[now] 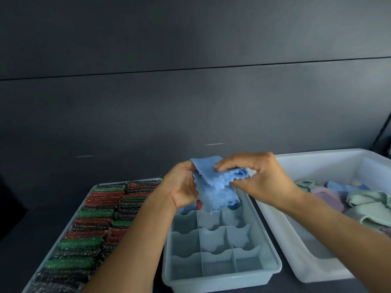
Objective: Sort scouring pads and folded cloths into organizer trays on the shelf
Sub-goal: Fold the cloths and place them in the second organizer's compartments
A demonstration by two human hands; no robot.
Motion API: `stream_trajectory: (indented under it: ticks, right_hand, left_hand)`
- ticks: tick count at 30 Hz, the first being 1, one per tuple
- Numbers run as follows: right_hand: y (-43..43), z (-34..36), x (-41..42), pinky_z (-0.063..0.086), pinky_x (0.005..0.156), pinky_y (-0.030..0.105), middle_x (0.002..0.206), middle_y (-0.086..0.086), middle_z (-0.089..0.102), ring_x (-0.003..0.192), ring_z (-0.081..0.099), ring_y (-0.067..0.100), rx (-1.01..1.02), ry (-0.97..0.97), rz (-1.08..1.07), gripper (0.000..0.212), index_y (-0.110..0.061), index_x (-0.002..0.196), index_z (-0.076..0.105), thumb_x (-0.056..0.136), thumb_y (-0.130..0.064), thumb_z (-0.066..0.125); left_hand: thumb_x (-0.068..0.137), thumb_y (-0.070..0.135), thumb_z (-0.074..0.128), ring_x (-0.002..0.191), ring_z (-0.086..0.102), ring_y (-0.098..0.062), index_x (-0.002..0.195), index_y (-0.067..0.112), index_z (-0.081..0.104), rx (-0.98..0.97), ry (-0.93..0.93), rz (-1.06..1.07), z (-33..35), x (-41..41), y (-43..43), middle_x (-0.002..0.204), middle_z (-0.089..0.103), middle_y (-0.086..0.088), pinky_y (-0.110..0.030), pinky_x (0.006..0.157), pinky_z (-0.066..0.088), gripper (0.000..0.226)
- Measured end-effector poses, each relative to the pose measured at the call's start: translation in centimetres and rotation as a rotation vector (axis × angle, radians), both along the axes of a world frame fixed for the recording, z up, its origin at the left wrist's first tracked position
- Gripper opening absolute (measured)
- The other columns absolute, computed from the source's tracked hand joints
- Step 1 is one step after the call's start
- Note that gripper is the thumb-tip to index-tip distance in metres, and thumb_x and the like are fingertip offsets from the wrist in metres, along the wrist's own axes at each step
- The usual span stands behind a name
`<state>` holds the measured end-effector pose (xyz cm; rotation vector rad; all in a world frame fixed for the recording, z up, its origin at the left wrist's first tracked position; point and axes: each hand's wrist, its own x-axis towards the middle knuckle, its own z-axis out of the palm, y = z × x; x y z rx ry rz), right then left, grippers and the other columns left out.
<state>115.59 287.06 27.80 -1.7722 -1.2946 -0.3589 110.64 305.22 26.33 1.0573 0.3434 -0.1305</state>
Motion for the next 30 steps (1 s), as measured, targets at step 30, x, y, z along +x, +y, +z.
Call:
stream_trajectory:
  ticks: [30]
  right_hand:
    - [1.2,-0.8,0.4,0.048,0.078,0.051,0.099,0.024,0.068,0.084,0.063,0.029,0.188,0.957,-0.049,0.022,0.002,0.101,0.065,0.092,-0.018,0.062]
  left_hand:
    - [0.079,0.058,0.069,0.109,0.067,-0.032,0.118,0.017,0.066,0.356,-0.291,0.020,-1.1,-1.4,-2.4,0.114,0.071,-0.012,-0.062,0.093,0.050,0.057]
